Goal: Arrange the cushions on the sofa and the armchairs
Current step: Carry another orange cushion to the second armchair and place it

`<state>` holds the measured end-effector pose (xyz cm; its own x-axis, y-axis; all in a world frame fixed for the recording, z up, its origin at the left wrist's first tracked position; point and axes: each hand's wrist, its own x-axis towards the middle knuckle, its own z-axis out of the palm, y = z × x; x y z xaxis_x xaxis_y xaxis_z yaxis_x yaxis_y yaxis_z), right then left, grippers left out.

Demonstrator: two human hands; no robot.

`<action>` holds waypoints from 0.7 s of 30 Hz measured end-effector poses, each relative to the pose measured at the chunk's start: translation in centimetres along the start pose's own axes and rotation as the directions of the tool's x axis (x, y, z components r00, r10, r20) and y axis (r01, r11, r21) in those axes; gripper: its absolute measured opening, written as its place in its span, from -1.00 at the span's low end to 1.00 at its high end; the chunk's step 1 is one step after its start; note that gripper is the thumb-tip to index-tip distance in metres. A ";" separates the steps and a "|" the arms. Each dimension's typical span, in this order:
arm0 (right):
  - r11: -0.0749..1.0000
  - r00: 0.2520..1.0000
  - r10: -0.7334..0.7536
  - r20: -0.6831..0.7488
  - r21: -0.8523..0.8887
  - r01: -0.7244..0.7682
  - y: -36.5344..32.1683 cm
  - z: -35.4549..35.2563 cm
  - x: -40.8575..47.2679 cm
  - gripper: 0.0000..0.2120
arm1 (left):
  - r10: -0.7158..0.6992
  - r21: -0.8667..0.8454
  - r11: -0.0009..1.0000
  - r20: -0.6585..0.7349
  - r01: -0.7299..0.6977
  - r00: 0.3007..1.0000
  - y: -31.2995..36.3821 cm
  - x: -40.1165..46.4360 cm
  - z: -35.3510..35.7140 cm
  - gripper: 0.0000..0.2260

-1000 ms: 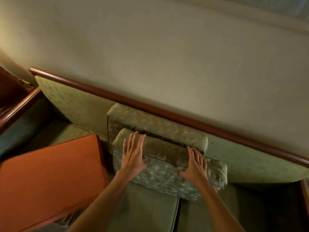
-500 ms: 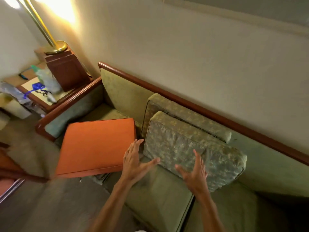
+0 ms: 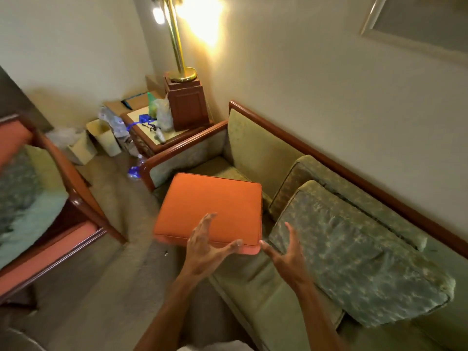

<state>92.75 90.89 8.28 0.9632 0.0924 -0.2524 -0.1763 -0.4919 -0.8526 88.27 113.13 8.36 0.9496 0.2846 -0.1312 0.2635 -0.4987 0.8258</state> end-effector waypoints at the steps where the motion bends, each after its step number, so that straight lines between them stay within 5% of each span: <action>1: 1.000 1.000 -0.006 0.005 0.009 0.006 -1.0 1.7 0.3 0.03 | -0.006 -0.009 1.000 -0.008 0.006 1.000 -0.9 0.2 -1.7 -0.05; 11: 0.997 0.996 -0.036 0.078 0.072 0.031 -8.8 16.5 3.0 -0.06 | -0.080 -0.036 0.996 -0.089 0.077 0.993 -10.2 3.7 -16.0 -0.04; 21: 0.999 0.995 -0.007 0.101 0.038 0.003 -11.1 21.8 10.0 0.07 | -0.149 -0.075 0.986 -0.028 0.147 0.988 -13.9 9.9 -19.3 0.01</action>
<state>99.87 116.13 5.23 0.9389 0.1827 -0.2916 -0.1812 -0.4579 -0.8703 90.75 138.69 6.12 0.8946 0.3787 -0.2373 0.3864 -0.3886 0.8365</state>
